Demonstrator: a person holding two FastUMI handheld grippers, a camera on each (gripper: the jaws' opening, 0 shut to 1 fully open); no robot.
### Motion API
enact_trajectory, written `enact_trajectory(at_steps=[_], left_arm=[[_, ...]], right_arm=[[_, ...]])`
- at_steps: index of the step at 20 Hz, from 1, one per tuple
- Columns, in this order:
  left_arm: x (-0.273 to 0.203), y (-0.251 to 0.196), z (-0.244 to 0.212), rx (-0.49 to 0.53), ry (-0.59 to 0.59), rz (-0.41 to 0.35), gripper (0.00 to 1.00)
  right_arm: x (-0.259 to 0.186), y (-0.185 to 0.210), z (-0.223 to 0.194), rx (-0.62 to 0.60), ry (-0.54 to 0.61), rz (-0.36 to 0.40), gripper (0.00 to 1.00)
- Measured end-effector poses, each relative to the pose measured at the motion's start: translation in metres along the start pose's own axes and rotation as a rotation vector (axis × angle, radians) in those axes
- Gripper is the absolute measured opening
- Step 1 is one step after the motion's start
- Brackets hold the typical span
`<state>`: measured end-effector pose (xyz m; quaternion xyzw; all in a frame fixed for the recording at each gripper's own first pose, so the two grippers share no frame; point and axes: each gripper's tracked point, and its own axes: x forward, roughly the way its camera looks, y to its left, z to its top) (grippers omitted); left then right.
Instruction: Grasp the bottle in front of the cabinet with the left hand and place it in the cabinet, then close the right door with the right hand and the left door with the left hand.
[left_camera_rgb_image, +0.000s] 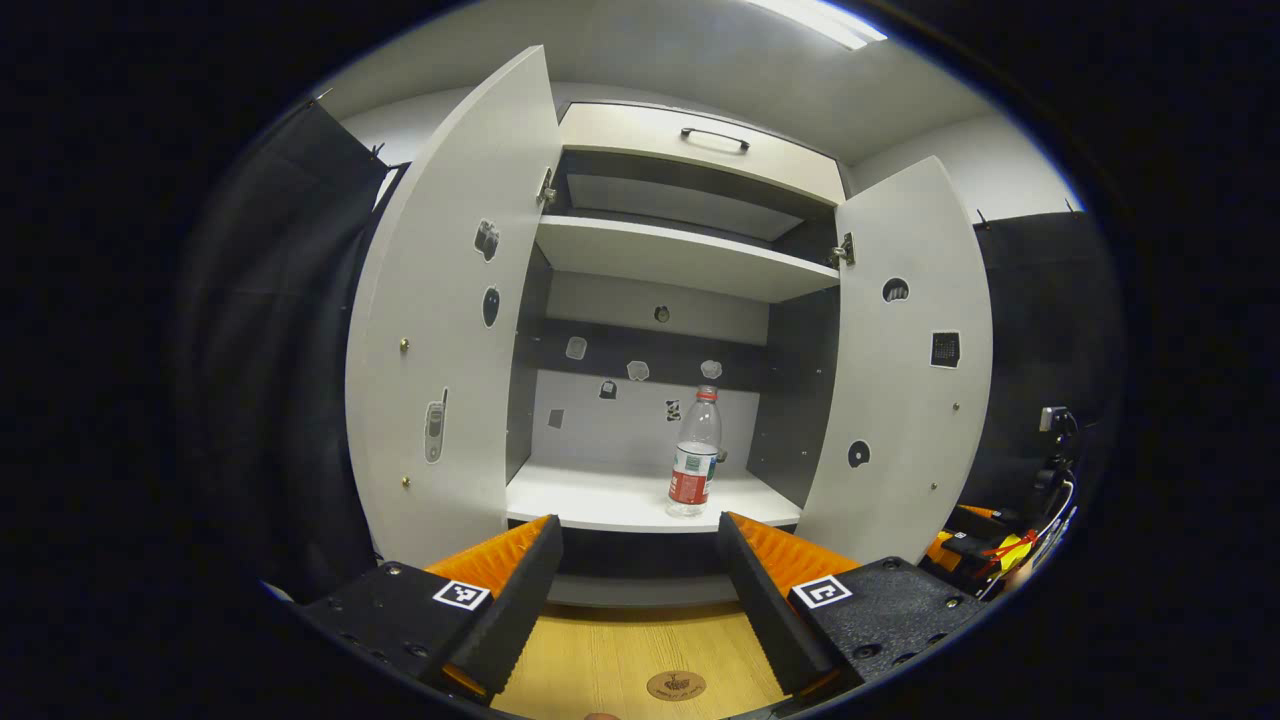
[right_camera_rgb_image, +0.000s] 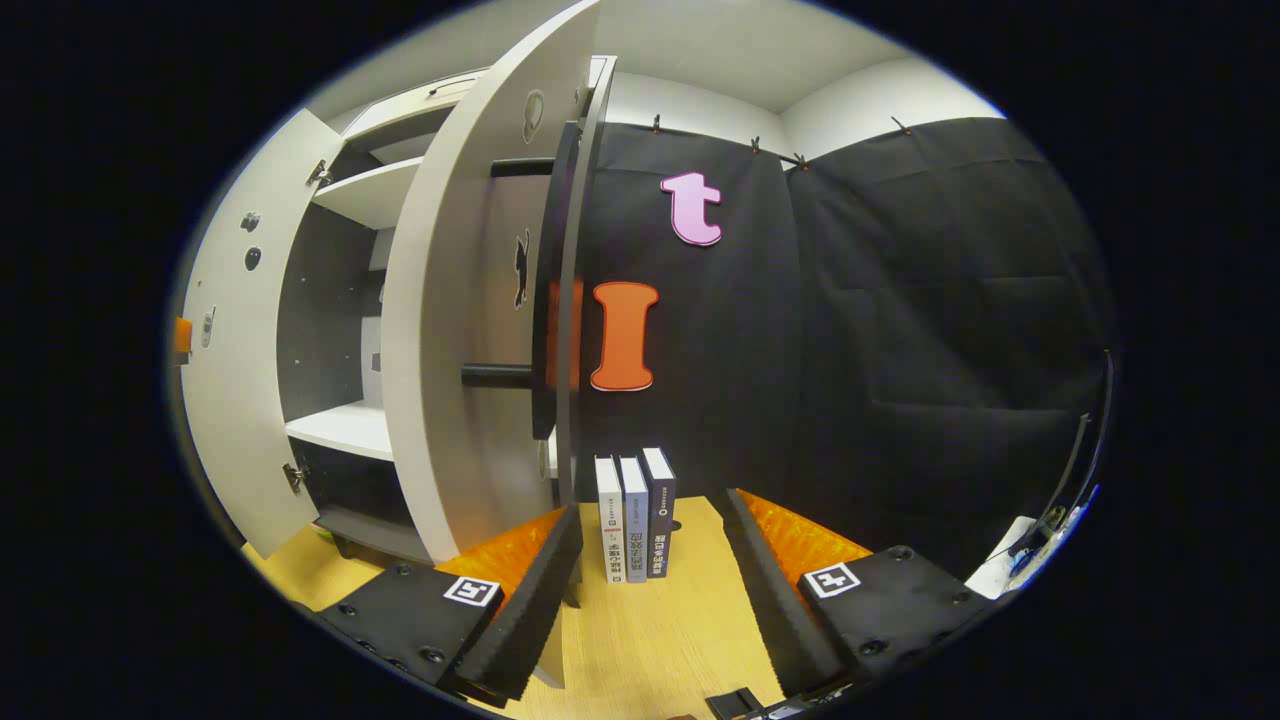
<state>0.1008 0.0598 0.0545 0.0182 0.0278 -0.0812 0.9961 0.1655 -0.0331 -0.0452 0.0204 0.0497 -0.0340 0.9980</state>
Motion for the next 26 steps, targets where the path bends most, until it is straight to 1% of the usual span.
enact_trajectory(at_steps=[3,7,12,16,18,21,24,26], left_arm=[[-0.004,0.008,0.002,0.010,-0.005,-0.009,0.94],[-0.011,0.011,0.000,-0.011,-0.008,-0.018,0.95],[-0.014,0.018,0.004,-0.002,-0.018,-0.007,0.94],[-0.013,0.023,0.005,-0.030,-0.017,-0.006,0.94],[-0.013,0.025,0.003,-0.018,-0.009,-0.007,0.94],[-0.016,0.031,0.005,-0.008,-0.019,0.010,0.95],[-0.019,0.038,-0.001,-0.050,-0.016,0.023,0.95],[-0.020,0.047,-0.006,-0.060,-0.013,0.047,0.94]], right_arm=[[-0.002,0.015,-0.002,0.006,0.008,0.010,0.95],[-0.004,0.032,0.001,-0.011,-0.011,0.010,0.95],[0.000,0.072,0.003,-0.004,-0.020,0.076,0.94],[0.008,0.102,0.005,-0.007,-0.031,0.107,0.94],[0.013,0.112,0.004,-0.004,-0.032,0.106,0.95],[0.021,0.127,0.005,0.003,-0.035,0.118,0.95],[0.032,0.145,0.007,-0.015,-0.049,0.142,0.94],[0.044,0.156,0.008,-0.024,-0.055,0.153,0.94]])
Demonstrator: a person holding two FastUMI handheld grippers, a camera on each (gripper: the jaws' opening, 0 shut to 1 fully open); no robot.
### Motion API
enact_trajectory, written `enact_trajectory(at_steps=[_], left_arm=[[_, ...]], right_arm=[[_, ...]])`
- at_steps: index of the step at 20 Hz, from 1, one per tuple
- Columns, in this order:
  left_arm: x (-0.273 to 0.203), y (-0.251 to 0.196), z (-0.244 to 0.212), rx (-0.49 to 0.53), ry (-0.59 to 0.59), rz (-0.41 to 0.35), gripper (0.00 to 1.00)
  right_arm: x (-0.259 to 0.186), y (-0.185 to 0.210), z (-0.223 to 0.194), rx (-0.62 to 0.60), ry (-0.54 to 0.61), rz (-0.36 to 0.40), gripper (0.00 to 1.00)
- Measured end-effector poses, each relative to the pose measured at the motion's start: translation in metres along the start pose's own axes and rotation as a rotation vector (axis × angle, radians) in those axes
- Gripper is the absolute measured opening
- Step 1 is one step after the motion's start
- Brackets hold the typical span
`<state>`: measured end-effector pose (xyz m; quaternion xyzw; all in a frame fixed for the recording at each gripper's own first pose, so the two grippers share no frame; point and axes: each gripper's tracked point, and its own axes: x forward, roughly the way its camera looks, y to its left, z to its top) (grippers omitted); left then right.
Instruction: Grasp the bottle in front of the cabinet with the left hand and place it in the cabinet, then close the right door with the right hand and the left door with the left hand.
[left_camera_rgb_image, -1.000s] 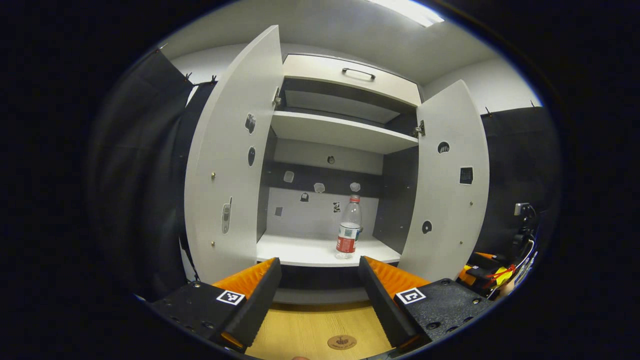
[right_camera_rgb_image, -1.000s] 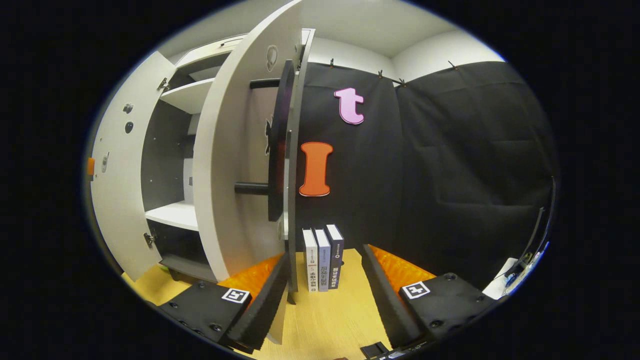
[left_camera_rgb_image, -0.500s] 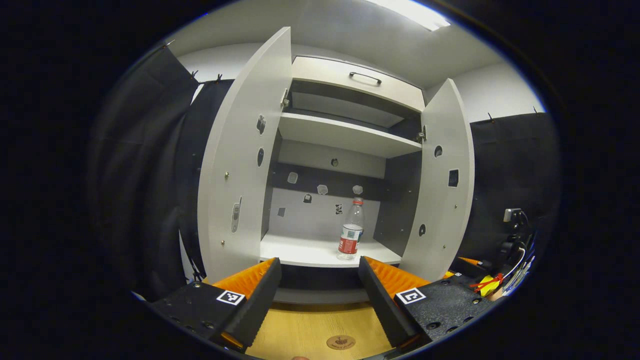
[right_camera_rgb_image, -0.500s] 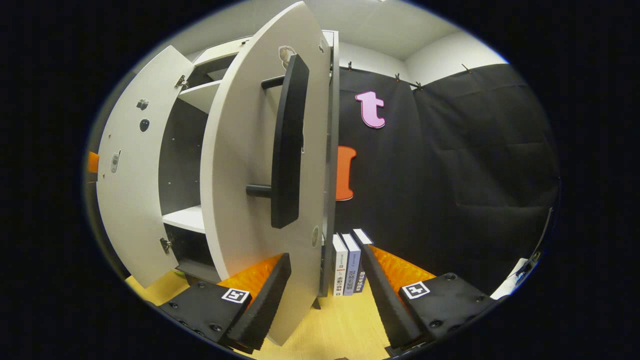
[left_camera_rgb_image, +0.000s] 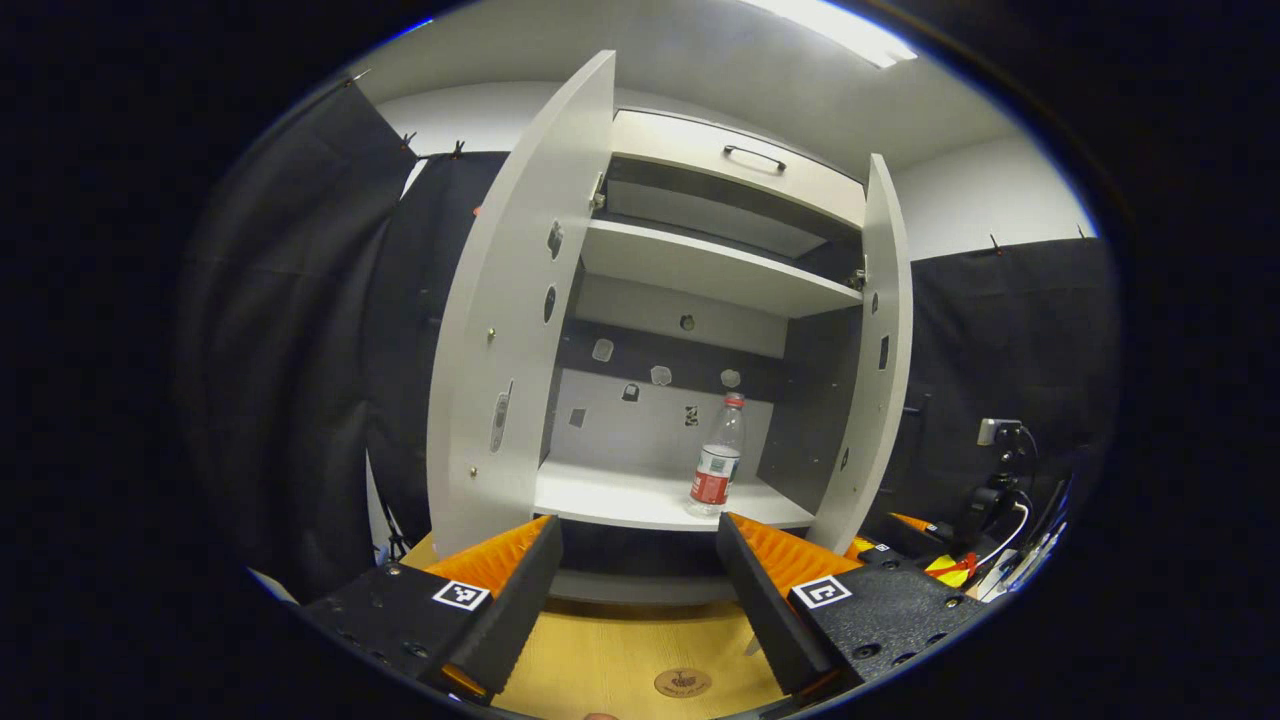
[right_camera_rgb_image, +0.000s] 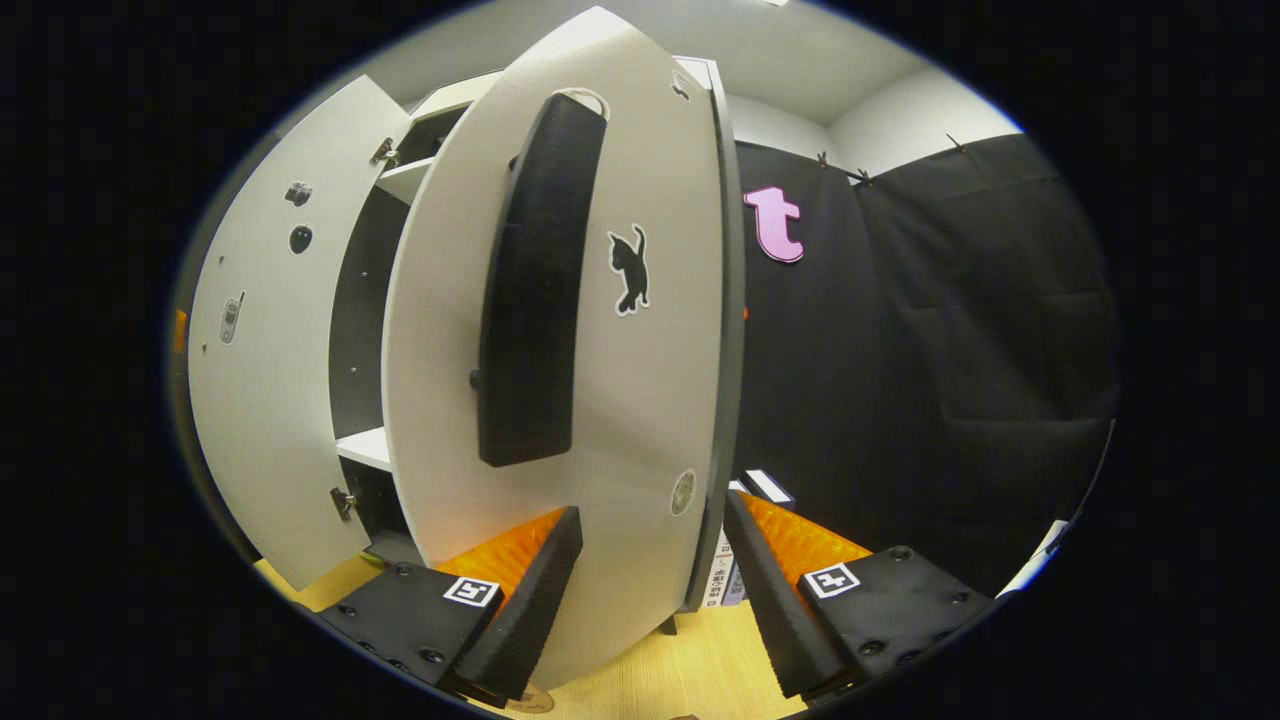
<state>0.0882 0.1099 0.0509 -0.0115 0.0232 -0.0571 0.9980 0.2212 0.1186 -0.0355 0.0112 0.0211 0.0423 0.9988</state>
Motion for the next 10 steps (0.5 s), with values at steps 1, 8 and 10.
enact_trajectory(at_steps=[1,8,10], left_arm=[[0.001,0.004,-0.002,0.000,0.004,0.007,0.95],[-0.002,0.015,-0.019,-0.003,0.030,0.022,0.94],[-0.005,0.018,-0.022,-0.003,0.036,0.019,0.94]], right_arm=[[0.007,0.006,-0.001,0.003,0.001,0.012,0.94],[0.054,0.033,0.006,-0.046,-0.022,0.012,0.95],[0.059,0.034,0.005,-0.043,-0.025,0.009,0.95]])
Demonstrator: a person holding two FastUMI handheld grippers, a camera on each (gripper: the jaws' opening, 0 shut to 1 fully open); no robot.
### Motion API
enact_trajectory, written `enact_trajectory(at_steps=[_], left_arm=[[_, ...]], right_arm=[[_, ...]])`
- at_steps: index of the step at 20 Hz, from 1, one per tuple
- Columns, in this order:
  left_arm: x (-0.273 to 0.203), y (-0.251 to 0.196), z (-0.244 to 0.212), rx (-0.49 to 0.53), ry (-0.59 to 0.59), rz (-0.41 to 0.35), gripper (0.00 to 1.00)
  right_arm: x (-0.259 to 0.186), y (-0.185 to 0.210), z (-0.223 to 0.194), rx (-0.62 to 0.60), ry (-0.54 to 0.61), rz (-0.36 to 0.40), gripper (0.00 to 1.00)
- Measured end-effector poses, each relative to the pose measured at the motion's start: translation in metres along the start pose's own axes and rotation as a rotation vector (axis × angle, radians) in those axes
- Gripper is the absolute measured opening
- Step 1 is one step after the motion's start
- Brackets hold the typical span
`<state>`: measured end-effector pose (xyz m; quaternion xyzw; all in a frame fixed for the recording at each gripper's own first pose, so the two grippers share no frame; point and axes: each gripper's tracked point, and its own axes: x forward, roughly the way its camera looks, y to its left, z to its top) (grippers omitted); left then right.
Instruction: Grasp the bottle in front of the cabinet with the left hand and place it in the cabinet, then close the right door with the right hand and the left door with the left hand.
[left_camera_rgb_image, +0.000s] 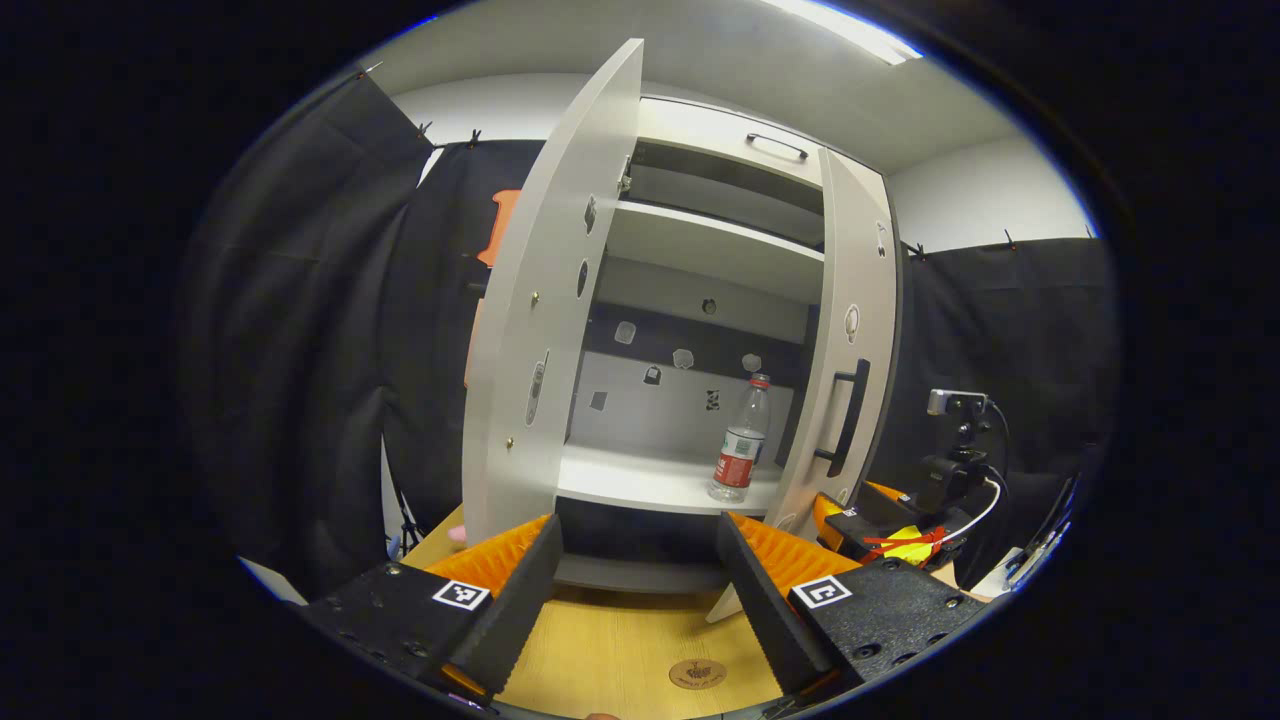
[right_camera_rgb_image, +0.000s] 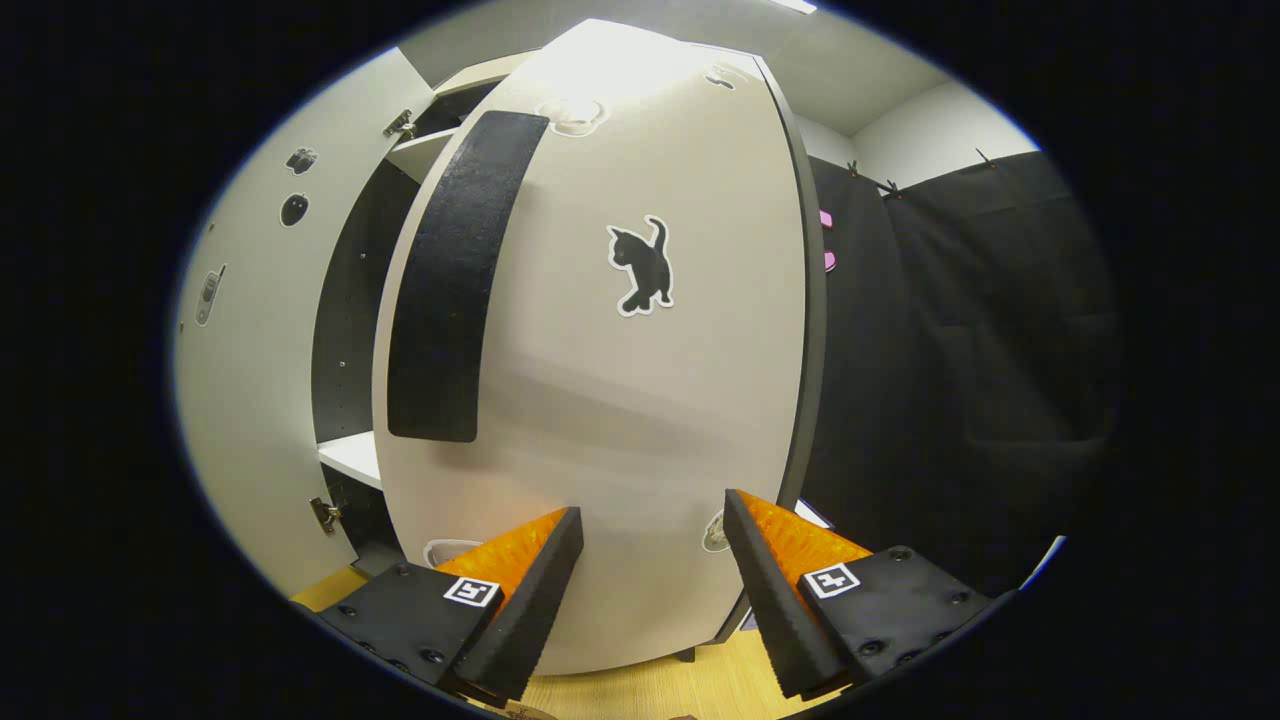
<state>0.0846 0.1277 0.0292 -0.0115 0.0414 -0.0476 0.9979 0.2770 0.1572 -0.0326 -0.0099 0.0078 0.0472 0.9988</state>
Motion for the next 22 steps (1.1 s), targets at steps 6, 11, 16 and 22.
enact_trajectory(at_steps=[6,11,16,22], left_arm=[[-0.016,0.022,-0.010,-0.021,0.013,0.052,0.95],[-0.030,0.058,-0.012,-0.027,0.011,0.129,0.95],[-0.043,0.098,-0.011,-0.016,-0.006,0.213,0.95],[-0.038,0.146,-0.004,0.025,-0.034,0.314,0.95]], right_arm=[[0.017,0.006,0.000,0.007,0.006,-0.004,0.87],[0.027,0.012,0.007,0.000,0.019,-0.017,0.95],[0.028,0.028,0.014,-0.028,0.027,-0.028,0.94],[0.035,0.029,0.015,-0.019,0.037,-0.031,0.94]])
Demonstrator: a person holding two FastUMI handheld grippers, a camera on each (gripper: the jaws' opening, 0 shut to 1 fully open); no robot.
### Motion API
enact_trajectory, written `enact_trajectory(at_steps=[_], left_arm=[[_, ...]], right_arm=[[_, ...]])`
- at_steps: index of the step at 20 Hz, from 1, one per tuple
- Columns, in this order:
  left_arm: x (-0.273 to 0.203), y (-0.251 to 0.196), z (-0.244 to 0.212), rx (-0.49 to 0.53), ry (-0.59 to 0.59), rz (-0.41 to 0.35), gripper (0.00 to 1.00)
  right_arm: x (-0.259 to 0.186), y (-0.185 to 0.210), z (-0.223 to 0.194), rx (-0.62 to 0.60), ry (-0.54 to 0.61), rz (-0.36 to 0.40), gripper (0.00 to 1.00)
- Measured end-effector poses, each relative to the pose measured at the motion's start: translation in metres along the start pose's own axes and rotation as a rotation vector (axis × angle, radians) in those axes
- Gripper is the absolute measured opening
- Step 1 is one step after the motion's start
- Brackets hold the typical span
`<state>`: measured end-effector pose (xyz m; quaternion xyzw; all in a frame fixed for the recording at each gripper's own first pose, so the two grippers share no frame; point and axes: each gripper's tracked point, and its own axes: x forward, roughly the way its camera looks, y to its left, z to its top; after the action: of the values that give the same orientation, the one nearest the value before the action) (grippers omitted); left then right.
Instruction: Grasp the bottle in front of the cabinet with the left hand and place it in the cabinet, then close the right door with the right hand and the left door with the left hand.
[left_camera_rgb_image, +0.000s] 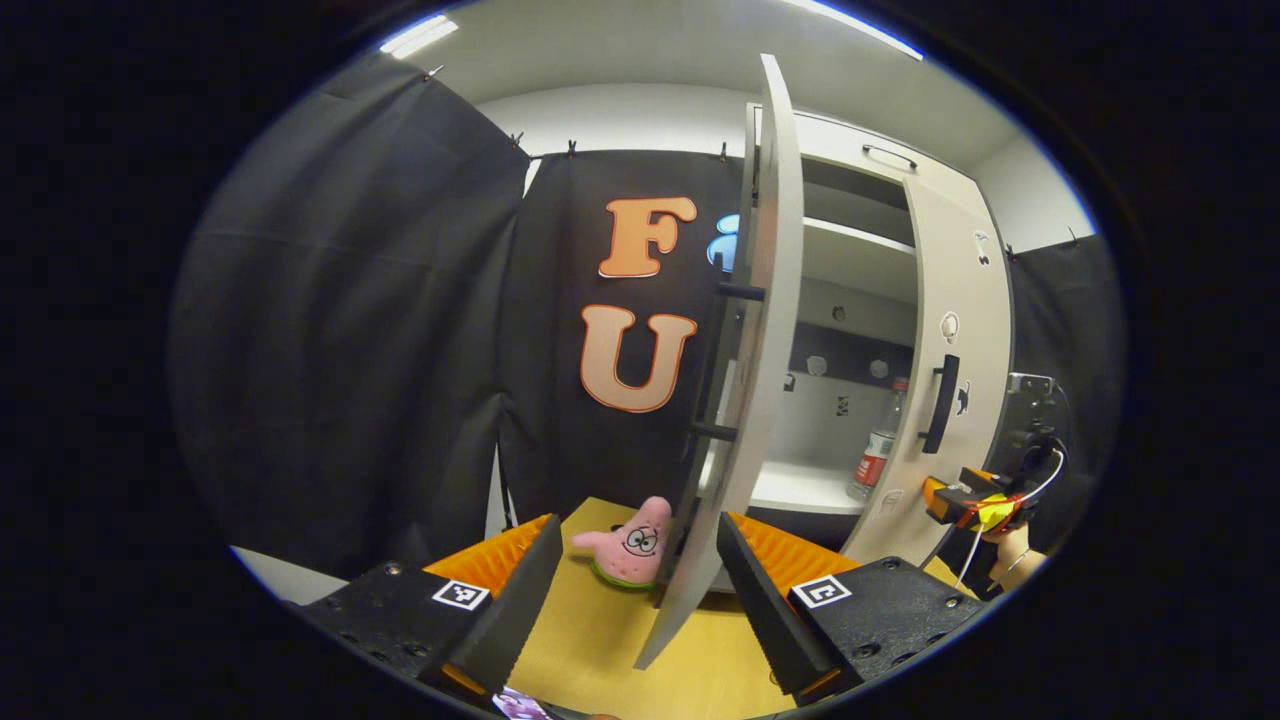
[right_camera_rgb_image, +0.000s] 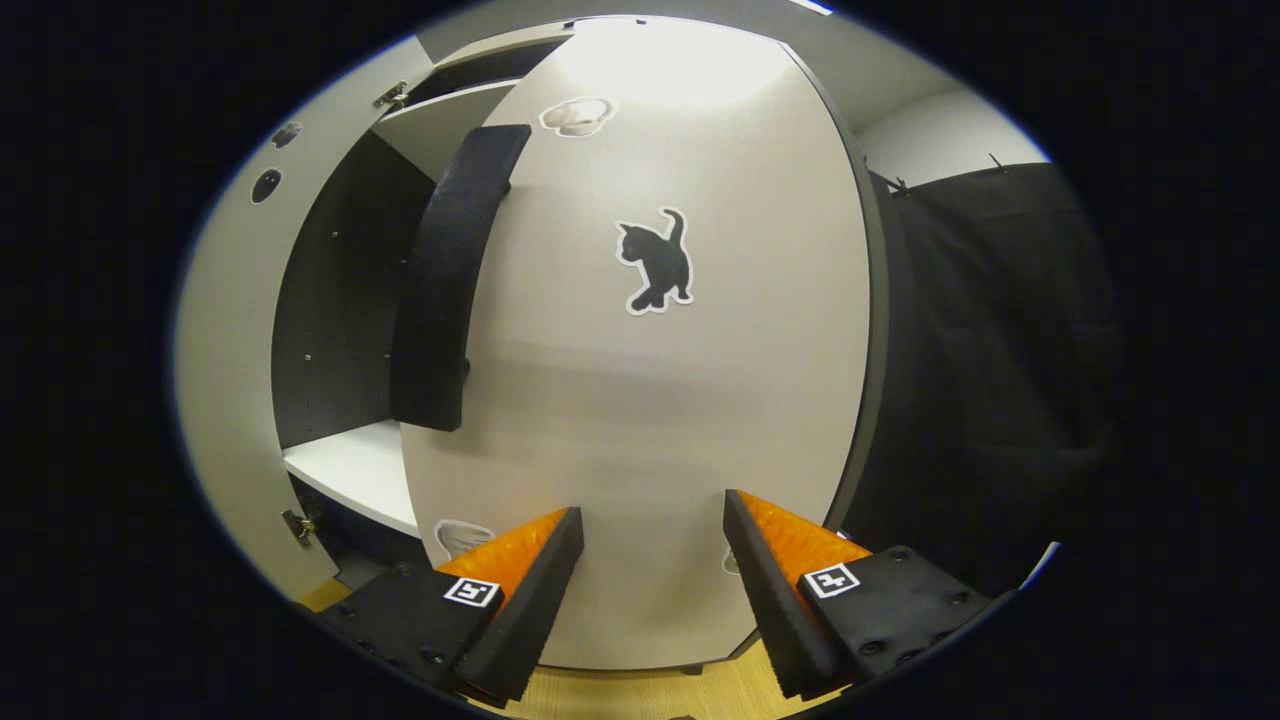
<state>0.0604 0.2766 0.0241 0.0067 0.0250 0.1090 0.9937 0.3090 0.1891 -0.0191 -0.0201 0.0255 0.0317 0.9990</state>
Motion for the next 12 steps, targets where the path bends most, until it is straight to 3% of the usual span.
enact_trajectory(at_steps=[12], left_arm=[[0.058,0.012,-0.010,0.030,0.023,0.011,0.94]], right_arm=[[-0.006,-0.012,-0.004,0.029,0.037,0.032,0.94]])
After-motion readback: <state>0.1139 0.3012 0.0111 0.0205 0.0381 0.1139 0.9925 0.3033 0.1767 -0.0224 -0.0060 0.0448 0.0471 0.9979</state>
